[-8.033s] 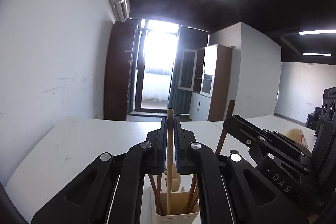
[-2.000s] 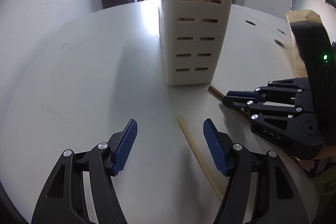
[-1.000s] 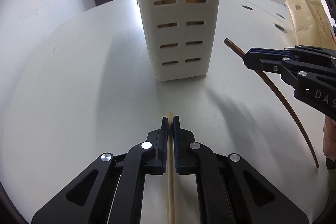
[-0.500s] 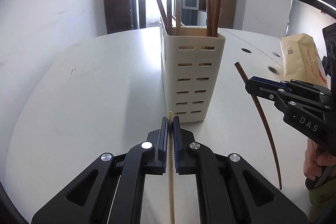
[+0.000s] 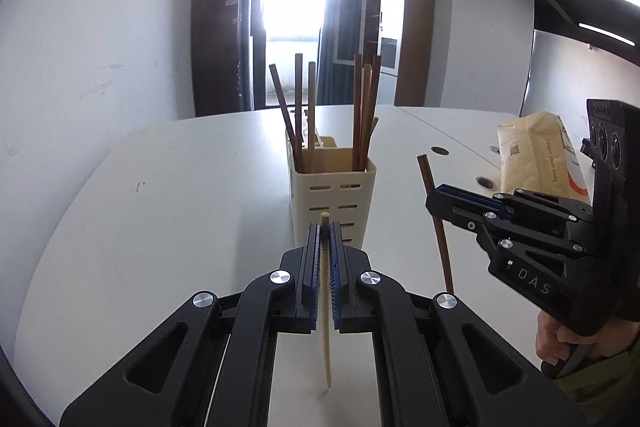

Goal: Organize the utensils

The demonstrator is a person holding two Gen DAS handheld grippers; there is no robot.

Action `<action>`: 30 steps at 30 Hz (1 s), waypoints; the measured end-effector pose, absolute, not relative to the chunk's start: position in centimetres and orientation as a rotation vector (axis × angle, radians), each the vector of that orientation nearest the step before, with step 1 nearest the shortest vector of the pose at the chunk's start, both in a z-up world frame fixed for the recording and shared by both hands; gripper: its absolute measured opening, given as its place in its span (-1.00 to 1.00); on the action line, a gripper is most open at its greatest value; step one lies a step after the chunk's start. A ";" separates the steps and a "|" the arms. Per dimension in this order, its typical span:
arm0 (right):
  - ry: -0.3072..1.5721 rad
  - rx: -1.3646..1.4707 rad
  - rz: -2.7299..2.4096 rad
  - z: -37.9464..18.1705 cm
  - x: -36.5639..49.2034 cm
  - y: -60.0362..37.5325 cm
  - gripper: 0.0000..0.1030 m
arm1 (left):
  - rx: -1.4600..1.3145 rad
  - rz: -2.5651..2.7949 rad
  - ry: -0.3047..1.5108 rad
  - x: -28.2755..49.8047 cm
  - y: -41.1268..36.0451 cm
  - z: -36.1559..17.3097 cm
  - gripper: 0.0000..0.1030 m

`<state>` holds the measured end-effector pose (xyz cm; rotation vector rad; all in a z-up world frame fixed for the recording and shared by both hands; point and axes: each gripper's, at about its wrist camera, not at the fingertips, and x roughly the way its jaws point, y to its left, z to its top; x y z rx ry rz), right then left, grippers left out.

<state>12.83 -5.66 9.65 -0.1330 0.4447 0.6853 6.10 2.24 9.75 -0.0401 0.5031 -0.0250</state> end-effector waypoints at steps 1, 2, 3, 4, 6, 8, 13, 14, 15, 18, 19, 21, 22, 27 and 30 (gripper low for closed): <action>0.436 -0.137 0.683 9.6 12.6 -5.6 -0.86 | -0.037 -0.030 0.487 6.0 2.2 10.2 -0.92; 0.431 -0.138 0.687 9.8 12.6 -5.7 -0.86 | -0.036 -0.026 0.477 6.0 2.1 10.6 -0.92; 0.423 -0.133 0.689 10.2 12.5 -5.7 -0.86 | -0.036 -0.023 0.470 6.1 2.2 11.1 -0.92; 0.415 -0.127 0.689 10.5 12.5 -5.6 -0.86 | -0.037 -0.026 0.466 6.1 2.2 11.4 -0.92; 0.401 -0.119 0.693 11.2 12.6 -5.7 -0.86 | -0.038 -0.024 0.454 6.4 2.2 11.9 -0.93; 0.388 -0.113 0.694 11.8 12.8 -5.7 -0.86 | -0.034 -0.023 0.442 6.7 2.1 12.5 -0.93; 0.349 -0.097 0.699 13.5 13.4 -5.7 -0.86 | -0.018 -0.020 0.417 7.4 1.5 13.6 -0.93; 0.340 -0.096 0.701 13.9 13.4 -5.5 -0.86 | -0.015 -0.019 0.410 7.5 1.3 13.8 -0.93; 0.328 -0.096 0.703 14.3 13.5 -5.4 -0.86 | -0.011 -0.019 0.403 7.6 1.3 14.1 -0.93; 0.291 -0.091 0.707 15.6 13.6 -5.3 -0.86 | -0.007 -0.017 0.373 7.6 1.2 15.3 -0.93; 0.277 -0.088 0.707 16.1 13.6 -5.2 -0.86 | -0.008 -0.016 0.360 7.6 1.3 15.7 -0.93; 0.256 -0.083 0.709 16.9 13.8 -5.1 -0.86 | -0.010 -0.010 0.332 7.5 1.4 16.6 -0.93; 0.246 -0.078 0.708 17.2 13.8 -5.2 -0.86 | -0.010 -0.001 0.318 7.5 1.4 17.0 -0.93; 0.201 -0.043 0.711 18.6 13.9 -5.4 -0.86 | 0.008 0.021 0.278 7.9 0.8 17.7 -0.93; 0.174 -0.019 0.706 19.1 13.9 -5.6 -0.86 | 0.005 0.019 0.264 8.1 0.9 18.1 -0.93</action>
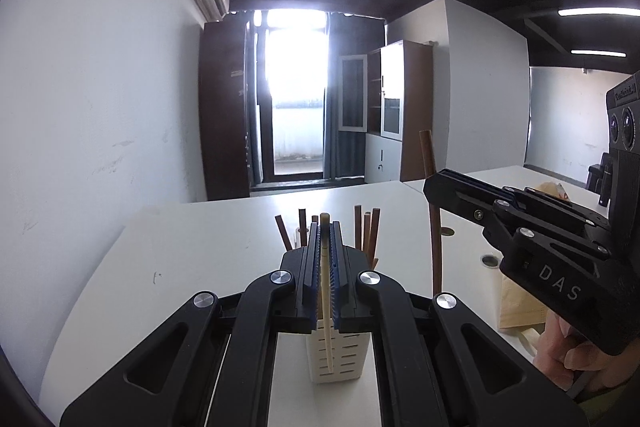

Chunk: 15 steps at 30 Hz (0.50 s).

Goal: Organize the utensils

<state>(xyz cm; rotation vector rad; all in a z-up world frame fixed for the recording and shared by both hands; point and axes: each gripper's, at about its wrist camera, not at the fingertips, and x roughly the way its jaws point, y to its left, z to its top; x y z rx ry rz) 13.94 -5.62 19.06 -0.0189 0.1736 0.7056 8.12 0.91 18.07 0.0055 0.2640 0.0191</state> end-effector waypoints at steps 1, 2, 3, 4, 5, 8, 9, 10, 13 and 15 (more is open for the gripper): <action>0.164 -0.014 0.703 19.2 14.1 -5.6 -0.86 | 0.003 0.019 0.258 8.2 1.1 18.2 -0.93; 0.155 -0.009 0.697 19.3 14.1 -5.6 -0.86 | -0.001 0.020 0.250 8.2 1.2 18.4 -0.93; 0.145 -0.007 0.691 19.4 14.2 -5.6 -0.86 | -0.007 0.022 0.242 8.3 1.6 18.6 -0.93; 0.134 -0.003 0.684 19.5 14.3 -5.7 -0.86 | -0.011 0.025 0.234 8.4 1.8 18.8 -0.93; 0.124 -0.001 0.679 19.6 14.5 -5.7 -0.86 | -0.018 0.027 0.226 8.4 2.0 19.0 -0.93; 0.103 0.016 0.678 19.8 14.8 -5.6 -0.86 | -0.042 0.027 0.201 8.4 2.6 19.7 -0.93; 0.090 0.018 0.671 19.9 14.9 -5.6 -0.86 | -0.049 0.026 0.191 8.4 2.8 20.0 -0.93; 0.076 0.019 0.663 20.0 14.8 -5.6 -0.86 | -0.055 0.025 0.182 8.3 2.8 20.1 -0.93; 0.042 0.049 0.673 20.2 14.8 -5.7 -0.86 | -0.064 0.017 0.158 8.4 2.9 20.7 -0.93; 0.016 0.083 0.688 20.4 14.9 -6.0 -0.86 | -0.064 0.015 0.142 8.3 2.8 20.9 -0.93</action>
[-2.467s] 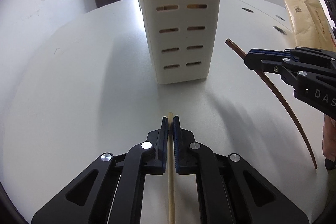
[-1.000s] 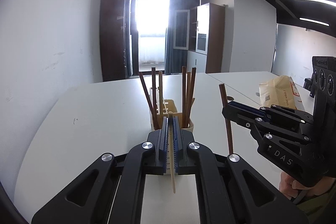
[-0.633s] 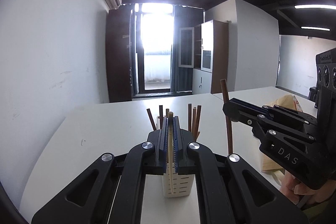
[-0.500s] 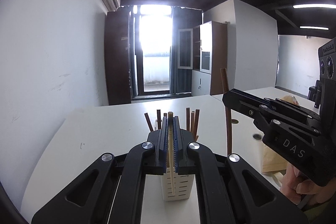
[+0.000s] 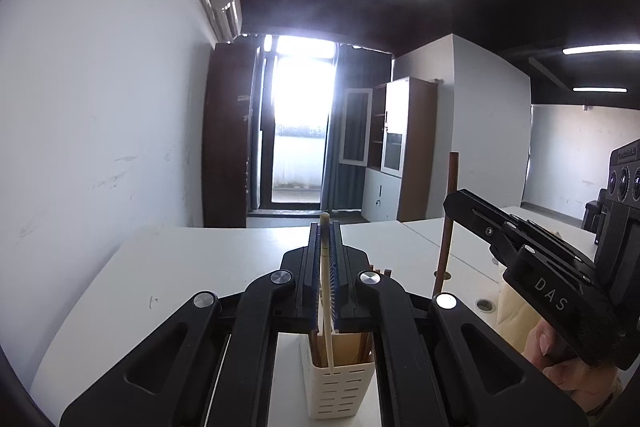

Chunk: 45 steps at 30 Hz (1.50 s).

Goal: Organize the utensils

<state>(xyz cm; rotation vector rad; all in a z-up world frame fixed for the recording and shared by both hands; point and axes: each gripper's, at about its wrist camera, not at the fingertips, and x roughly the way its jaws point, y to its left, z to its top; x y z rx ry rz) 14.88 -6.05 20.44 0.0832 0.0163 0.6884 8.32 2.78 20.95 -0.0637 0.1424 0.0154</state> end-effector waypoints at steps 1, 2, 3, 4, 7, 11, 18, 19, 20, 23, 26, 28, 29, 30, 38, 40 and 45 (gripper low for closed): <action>-0.007 0.094 0.693 20.6 14.8 -6.2 -0.86 | -0.066 0.015 0.132 8.3 2.8 21.1 -0.93; -0.036 0.104 0.698 20.7 14.6 -6.4 -0.86 | -0.067 0.015 0.124 8.2 2.8 21.2 -0.93; -0.061 0.115 0.701 20.8 14.3 -6.6 -0.86 | -0.068 0.013 0.118 8.1 2.8 21.3 -0.93; -0.082 0.123 0.705 20.9 14.2 -6.7 -0.86 | -0.070 0.011 0.110 8.1 2.7 21.4 -0.93; -0.116 0.155 0.705 21.1 14.5 -6.9 -0.86 | -0.071 0.008 0.096 8.3 2.7 21.6 -0.93; -0.130 0.175 0.698 20.9 15.5 -6.5 -0.86 | -0.072 0.006 0.097 8.8 2.6 21.4 -0.93; -0.141 0.147 0.676 19.6 17.1 -4.8 -0.86 | -0.061 0.018 0.125 10.7 2.2 20.5 -1.00; -0.125 0.141 0.675 19.4 17.6 -4.5 -0.86 | -0.058 0.021 0.132 11.1 2.1 20.3 -1.00; -0.114 0.139 0.670 19.2 18.0 -4.3 -0.86 | -0.056 0.024 0.141 11.4 2.1 20.2 -1.00; -0.088 0.134 0.664 18.9 18.4 -4.2 -0.86 | -0.068 0.023 0.162 12.0 2.3 19.9 -1.00; -0.081 0.134 0.662 19.1 18.4 -4.4 -0.86 | -0.068 0.028 0.162 11.8 2.5 20.0 -1.00; -0.076 0.129 0.666 19.1 18.2 -4.5 -0.86 | -0.070 0.030 0.160 11.5 2.6 20.1 -1.00; -0.074 0.129 0.663 19.1 18.2 -4.6 -0.86 | -0.069 0.030 0.159 11.5 2.7 20.1 -1.00; -0.073 0.131 0.661 19.2 18.1 -4.8 -0.86 | -0.068 0.032 0.158 11.3 2.7 20.2 -1.00; -0.069 0.129 0.670 19.9 18.0 -4.8 -0.86 | -0.065 0.033 0.166 11.2 3.1 20.1 -1.00; -0.073 0.129 0.669 19.9 17.8 -4.8 -0.86 | -0.062 0.034 0.171 11.1 3.2 20.1 -1.00; -0.076 0.123 0.673 20.1 17.7 -4.9 -0.86 | -0.064 0.035 0.173 11.4 3.7 20.5 -1.00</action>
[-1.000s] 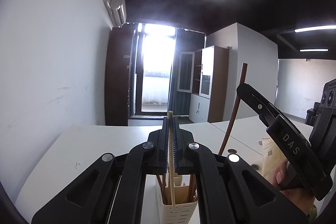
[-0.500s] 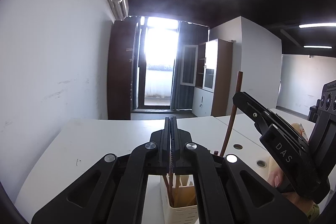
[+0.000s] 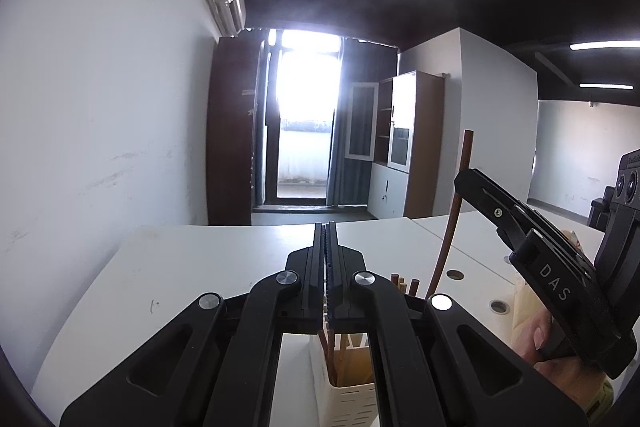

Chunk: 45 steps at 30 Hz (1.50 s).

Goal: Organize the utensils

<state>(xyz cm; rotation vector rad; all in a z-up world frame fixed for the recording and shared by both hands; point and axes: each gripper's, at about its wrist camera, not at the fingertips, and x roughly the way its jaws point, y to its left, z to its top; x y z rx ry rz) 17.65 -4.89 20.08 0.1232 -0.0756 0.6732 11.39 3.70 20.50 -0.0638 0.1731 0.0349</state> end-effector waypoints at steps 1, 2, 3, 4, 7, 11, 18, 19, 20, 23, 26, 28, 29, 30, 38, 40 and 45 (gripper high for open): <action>-0.077 0.124 0.674 20.1 17.6 -5.0 -0.86 | -0.063 0.035 0.173 11.4 3.7 20.5 -1.00; -0.077 0.122 0.676 20.1 17.6 -4.9 -0.86 | -0.062 0.036 0.174 11.3 3.7 20.5 -1.00; -0.077 0.119 0.676 20.2 17.6 -4.9 -0.86 | -0.062 0.037 0.175 11.4 3.7 20.5 -1.00; -0.078 0.119 0.676 20.2 17.5 -4.9 -0.86 | -0.060 0.040 0.177 11.3 3.8 20.5 -1.00; -0.080 0.118 0.679 20.2 17.4 -5.0 -0.86 | -0.052 0.053 0.187 11.0 4.2 20.3 -1.00; -0.082 0.116 0.688 20.3 17.1 -5.2 -0.86 | -0.040 0.086 0.214 10.5 4.9 19.8 -1.00; -0.095 0.112 0.714 20.6 16.3 -5.3 -0.86 | -0.050 0.140 0.295 9.6 7.1 18.2 -1.00; -0.095 0.110 0.719 20.6 16.2 -5.3 -0.86 | -0.048 0.147 0.303 9.4 7.2 18.0 -1.00; -0.097 0.110 0.720 20.6 16.1 -5.3 -0.86 | -0.044 0.156 0.311 9.0 7.3 17.7 -1.00; -0.095 0.110 0.730 20.7 16.1 -5.4 -0.86 | -0.059 0.180 0.337 7.7 7.9 16.5 -1.00; -0.093 0.118 0.741 20.8 16.1 -5.7 -0.86 | -0.091 0.219 0.382 6.8 9.2 14.8 -1.00; -0.092 0.122 0.750 20.9 16.2 -5.9 -0.86 | -0.121 0.247 0.420 6.2 10.1 13.4 -1.00; -0.092 0.123 0.755 21.0 16.2 -6.0 -0.86 | -0.142 0.258 0.442 5.9 10.7 12.7 -1.00; -0.093 0.124 0.760 21.0 16.2 -6.0 -0.86 | -0.164 0.268 0.464 5.6 11.3 12.0 -1.00; -0.085 0.125 0.802 21.0 15.7 -6.3 -0.86 | -0.257 0.347 0.588 3.4 13.8 8.5 -0.84; -0.075 0.115 0.815 21.0 15.7 -6.2 -0.86 | -0.266 0.361 0.615 3.0 13.9 8.0 -0.78; -0.069 0.083 0.834 21.5 16.0 -6.1 -0.86 | -0.319 0.379 0.690 2.0 14.4 6.2 -0.57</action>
